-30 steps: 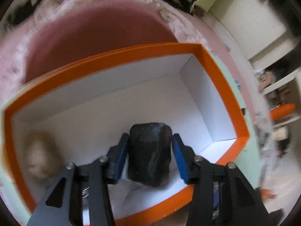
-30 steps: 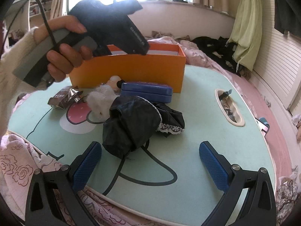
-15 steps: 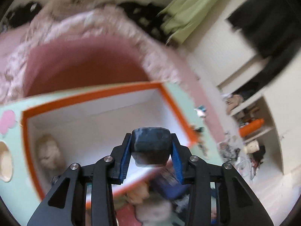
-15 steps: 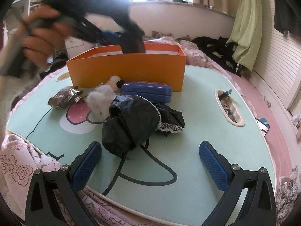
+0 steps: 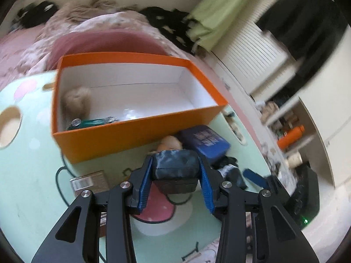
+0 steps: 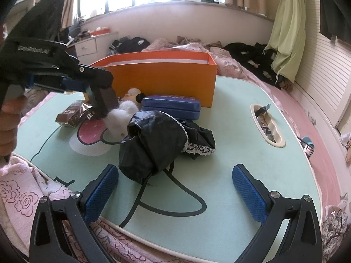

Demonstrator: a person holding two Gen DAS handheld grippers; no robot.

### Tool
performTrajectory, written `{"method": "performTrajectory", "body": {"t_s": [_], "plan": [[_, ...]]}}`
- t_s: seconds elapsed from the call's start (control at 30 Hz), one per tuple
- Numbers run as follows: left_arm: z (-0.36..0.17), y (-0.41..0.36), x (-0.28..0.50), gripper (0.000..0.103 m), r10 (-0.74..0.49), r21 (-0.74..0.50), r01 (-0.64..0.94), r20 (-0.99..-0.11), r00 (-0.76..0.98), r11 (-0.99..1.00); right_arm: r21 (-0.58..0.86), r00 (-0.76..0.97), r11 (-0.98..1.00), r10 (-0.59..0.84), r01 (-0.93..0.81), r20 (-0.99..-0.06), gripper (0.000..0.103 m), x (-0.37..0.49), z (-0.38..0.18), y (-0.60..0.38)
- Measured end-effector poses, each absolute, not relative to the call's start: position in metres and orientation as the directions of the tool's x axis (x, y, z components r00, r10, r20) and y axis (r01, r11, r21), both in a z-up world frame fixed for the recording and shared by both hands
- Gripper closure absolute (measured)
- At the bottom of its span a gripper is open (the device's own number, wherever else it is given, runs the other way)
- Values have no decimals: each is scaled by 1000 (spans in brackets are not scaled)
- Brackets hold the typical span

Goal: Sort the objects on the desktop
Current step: 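Carry the black block out and stand it beside the silver foil, left gripper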

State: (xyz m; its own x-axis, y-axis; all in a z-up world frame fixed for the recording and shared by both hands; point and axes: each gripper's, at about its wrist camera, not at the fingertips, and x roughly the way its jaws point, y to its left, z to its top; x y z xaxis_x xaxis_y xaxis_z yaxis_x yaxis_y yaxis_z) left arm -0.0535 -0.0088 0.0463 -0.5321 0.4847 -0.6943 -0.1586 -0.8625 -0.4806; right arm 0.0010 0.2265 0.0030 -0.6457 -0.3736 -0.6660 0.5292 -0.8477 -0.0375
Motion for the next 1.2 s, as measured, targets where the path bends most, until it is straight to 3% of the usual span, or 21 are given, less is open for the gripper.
{"method": "performTrajectory", "body": {"t_s": [0.07,0.17,0.2,0.37,0.57,0.7,0.83,0.93,1.2], "plan": [[53,-16,-47,54,487,-492,-158,-665,-566,-856,-37,-646,-848,-374,529,-666,0,1,3,226],[74,-23,-25,25,421,-426,-166,-619,-663,-889,-38,-646,-848,-373,529,-666,0,1,3,226],[80,-24,-16,23,378,-380,-162,-610,-696,-911,-38,-646,-848,-373,529,-666,0,1,3,227],[75,-25,18,23,206,-169,-125,-653,-728,-978,-37,-646,-848,-374,529,-666,0,1,3,227],[34,-43,47,23,28,-56,16,-702,-712,-998,-37,-646,-848,-374,529,-666,0,1,3,227],[7,-47,48,22,66,-101,17,-757,-650,-995,-37,-646,-848,-374,529,-666,0,1,3,228],[3,-28,48,18,57,-39,-41,-751,-657,-998,-38,-646,-850,-369,525,-668,0,1,2,228],[1,-23,42,0,57,-29,-53,-764,-643,-998,-38,-645,-850,-370,526,-669,0,0,2,229],[1,-29,37,0,52,-50,-22,-758,-651,-999,-40,-647,-852,-365,521,-669,0,-3,0,231]]}}
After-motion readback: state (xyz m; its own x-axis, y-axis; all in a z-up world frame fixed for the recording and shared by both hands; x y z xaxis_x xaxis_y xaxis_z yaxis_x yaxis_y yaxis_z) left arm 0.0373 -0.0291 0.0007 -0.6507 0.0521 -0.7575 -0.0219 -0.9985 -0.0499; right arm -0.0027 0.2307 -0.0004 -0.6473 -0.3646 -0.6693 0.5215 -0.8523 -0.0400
